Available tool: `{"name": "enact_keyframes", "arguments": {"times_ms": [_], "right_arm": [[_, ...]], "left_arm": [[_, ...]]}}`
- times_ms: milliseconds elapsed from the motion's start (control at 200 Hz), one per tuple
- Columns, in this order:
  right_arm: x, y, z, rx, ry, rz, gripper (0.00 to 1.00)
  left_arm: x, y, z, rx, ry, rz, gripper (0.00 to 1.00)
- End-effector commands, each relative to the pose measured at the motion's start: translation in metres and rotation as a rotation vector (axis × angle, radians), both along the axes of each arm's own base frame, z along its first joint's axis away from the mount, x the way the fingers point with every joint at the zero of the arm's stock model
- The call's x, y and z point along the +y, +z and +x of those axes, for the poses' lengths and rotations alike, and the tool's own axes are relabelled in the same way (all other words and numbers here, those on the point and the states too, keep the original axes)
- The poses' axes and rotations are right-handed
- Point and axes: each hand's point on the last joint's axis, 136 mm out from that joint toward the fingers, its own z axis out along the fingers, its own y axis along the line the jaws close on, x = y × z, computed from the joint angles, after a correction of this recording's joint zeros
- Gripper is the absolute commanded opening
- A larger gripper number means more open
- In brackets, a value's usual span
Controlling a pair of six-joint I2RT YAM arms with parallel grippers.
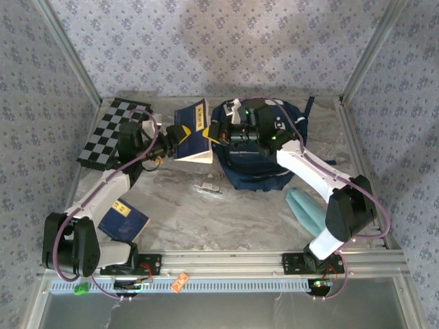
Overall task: Pack the student bag
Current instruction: Pass the book.
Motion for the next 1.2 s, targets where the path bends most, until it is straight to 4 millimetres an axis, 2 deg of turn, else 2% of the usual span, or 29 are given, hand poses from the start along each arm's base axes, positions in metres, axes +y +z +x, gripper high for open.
{"name": "enact_keyframes", "arguments": {"times_ms": [0, 165, 255, 330, 415, 450, 510, 590, 684, 794, 894, 914, 1019, 1194], "right_arm": [[-0.007, 0.011, 0.0, -0.026, 0.004, 0.042, 0.03], [-0.008, 0.004, 0.0, -0.026, 0.015, 0.025, 0.06], [-0.011, -0.001, 0.001, -0.013, 0.004, 0.005, 0.13], [-0.014, -0.003, 0.001, -0.012, -0.005, -0.005, 0.26], [-0.021, -0.009, -0.001, -0.005, -0.021, -0.032, 0.47], [-0.025, -0.014, -0.001, 0.011, -0.038, -0.053, 0.59], [-0.032, -0.025, -0.002, 0.044, -0.063, -0.086, 0.71], [-0.035, -0.038, -0.003, 0.095, -0.073, -0.113, 0.81], [-0.026, -0.032, -0.006, 0.103, -0.028, -0.048, 0.87], [-0.011, 0.003, -0.014, 0.03, 0.047, 0.1, 0.89], [-0.011, 0.032, -0.02, -0.021, 0.066, 0.176, 0.86], [-0.013, 0.022, -0.022, -0.002, 0.062, 0.169, 0.85], [-0.018, 0.031, -0.027, -0.022, 0.06, 0.183, 0.76], [-0.018, 0.034, -0.03, -0.031, 0.063, 0.187, 0.52]], "left_arm": [[-0.009, 0.034, -0.007, -0.101, -0.044, -0.054, 0.58], [-0.007, 0.039, -0.01, -0.122, -0.036, -0.041, 0.33], [-0.007, 0.042, -0.009, -0.121, -0.034, -0.046, 0.2], [-0.008, 0.046, -0.009, -0.13, -0.035, -0.055, 0.1], [-0.01, 0.053, -0.009, -0.143, -0.039, -0.064, 0.02], [-0.01, 0.057, -0.009, -0.151, -0.038, -0.072, 0.0], [-0.014, 0.066, -0.011, -0.175, -0.046, -0.092, 0.0], [-0.023, 0.075, -0.014, -0.198, -0.062, -0.104, 0.0], [-0.04, 0.083, -0.019, -0.214, -0.101, -0.107, 0.0], [-0.045, 0.084, -0.016, -0.22, -0.094, -0.1, 0.0], [-0.042, 0.076, -0.012, -0.213, -0.062, -0.043, 0.0], [-0.04, 0.073, -0.011, -0.205, -0.054, -0.026, 0.0], [-0.035, 0.055, -0.008, -0.175, -0.023, 0.034, 0.0], [-0.03, 0.032, -0.006, -0.128, 0.005, 0.079, 0.0]]}}
